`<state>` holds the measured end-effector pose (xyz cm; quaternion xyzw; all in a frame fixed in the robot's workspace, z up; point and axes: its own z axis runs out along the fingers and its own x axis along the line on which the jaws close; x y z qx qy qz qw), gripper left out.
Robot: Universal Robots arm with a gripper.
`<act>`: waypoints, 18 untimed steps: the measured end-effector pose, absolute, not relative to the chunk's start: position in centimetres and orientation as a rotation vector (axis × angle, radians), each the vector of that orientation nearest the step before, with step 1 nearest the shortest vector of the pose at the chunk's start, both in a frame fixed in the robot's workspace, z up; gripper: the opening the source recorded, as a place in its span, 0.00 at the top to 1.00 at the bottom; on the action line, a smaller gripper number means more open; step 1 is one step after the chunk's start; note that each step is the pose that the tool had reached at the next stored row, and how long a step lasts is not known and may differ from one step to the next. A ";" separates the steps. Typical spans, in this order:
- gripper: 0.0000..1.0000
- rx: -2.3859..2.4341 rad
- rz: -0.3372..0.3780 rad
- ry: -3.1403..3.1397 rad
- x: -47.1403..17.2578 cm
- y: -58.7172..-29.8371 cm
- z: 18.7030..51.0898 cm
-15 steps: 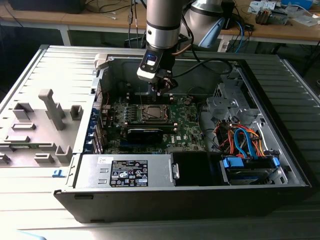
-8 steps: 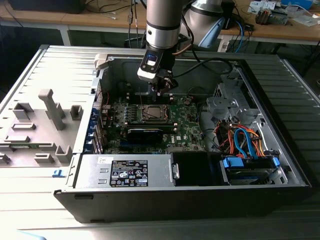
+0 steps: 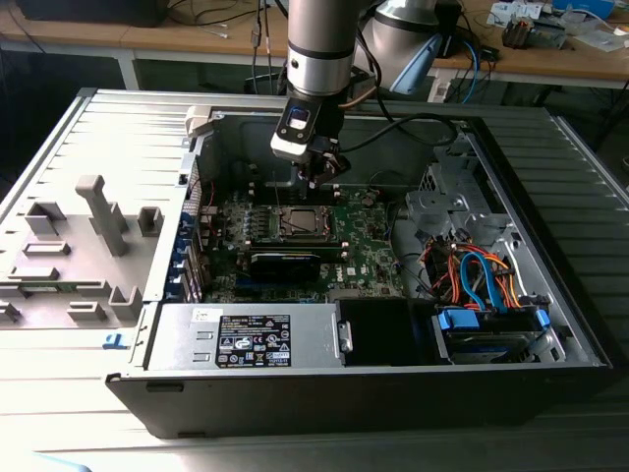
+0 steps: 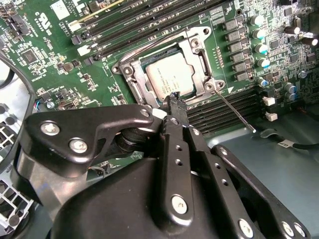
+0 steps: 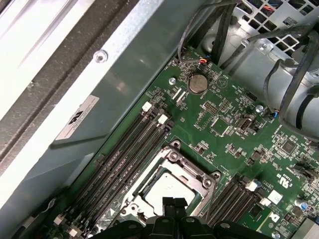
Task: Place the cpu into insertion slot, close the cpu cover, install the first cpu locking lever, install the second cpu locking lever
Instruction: 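Install the first cpu locking lever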
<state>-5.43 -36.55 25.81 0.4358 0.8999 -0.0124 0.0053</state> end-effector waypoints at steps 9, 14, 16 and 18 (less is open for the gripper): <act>0.89 1.344 -0.039 2.827 -5.4 -36.5 25.8; 0.89 1.332 -0.038 2.833 -5.4 -36.5 25.8; 0.89 1.328 -0.038 2.835 -5.4 -36.5 25.8; 0.89 1.323 -0.038 2.837 -5.4 -36.5 25.8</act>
